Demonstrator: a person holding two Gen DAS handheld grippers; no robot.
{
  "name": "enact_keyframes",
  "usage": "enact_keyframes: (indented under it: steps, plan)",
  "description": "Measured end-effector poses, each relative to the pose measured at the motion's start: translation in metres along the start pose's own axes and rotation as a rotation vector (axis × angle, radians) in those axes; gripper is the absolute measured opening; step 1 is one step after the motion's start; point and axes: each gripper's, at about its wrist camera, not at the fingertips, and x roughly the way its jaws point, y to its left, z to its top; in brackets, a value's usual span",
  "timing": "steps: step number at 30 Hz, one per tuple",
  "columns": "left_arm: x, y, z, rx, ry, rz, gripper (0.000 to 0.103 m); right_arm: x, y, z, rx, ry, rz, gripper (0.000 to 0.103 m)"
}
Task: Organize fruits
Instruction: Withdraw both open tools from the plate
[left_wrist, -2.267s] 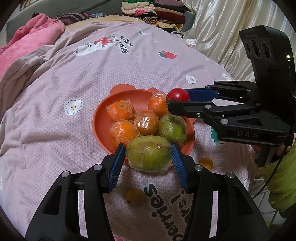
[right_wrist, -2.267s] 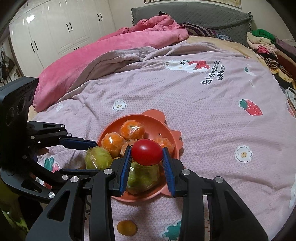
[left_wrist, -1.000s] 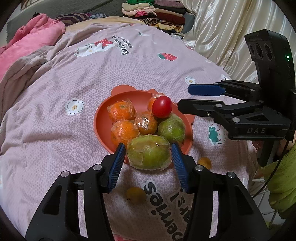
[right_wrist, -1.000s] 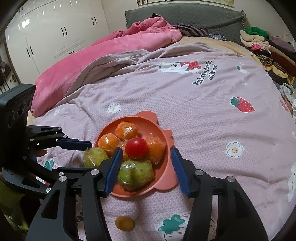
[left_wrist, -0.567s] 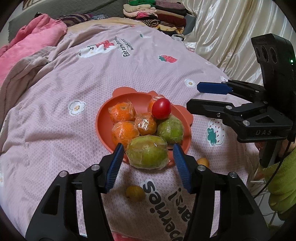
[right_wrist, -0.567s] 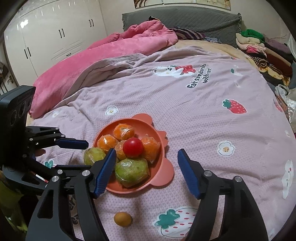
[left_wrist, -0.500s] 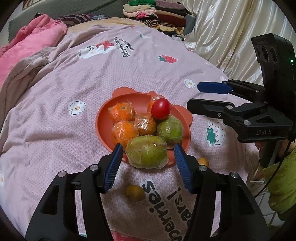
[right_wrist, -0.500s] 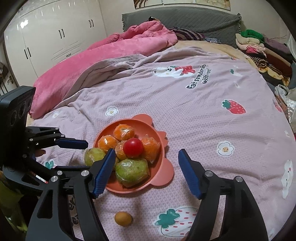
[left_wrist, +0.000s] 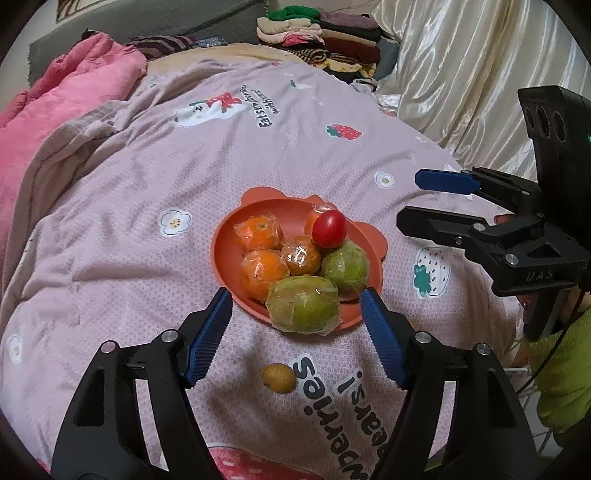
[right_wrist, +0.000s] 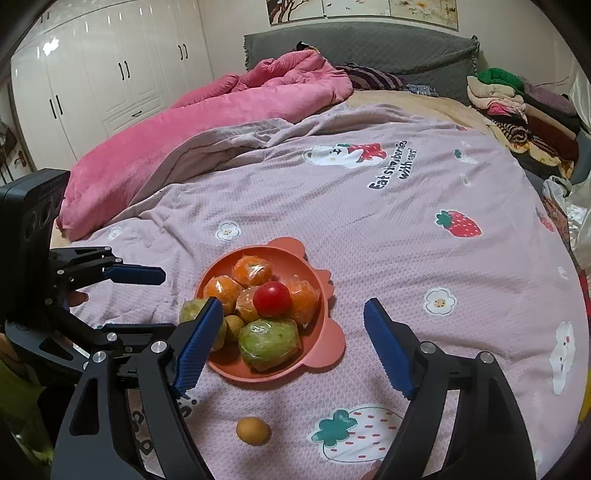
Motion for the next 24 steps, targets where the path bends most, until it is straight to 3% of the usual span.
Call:
enact_keyframes:
  steps: [24]
  plan:
    - [-0.034, -0.001, -0.003, -0.024, -0.058, 0.045, 0.089, -0.037, 0.012, -0.004, -0.004, -0.052, -0.023, 0.09]
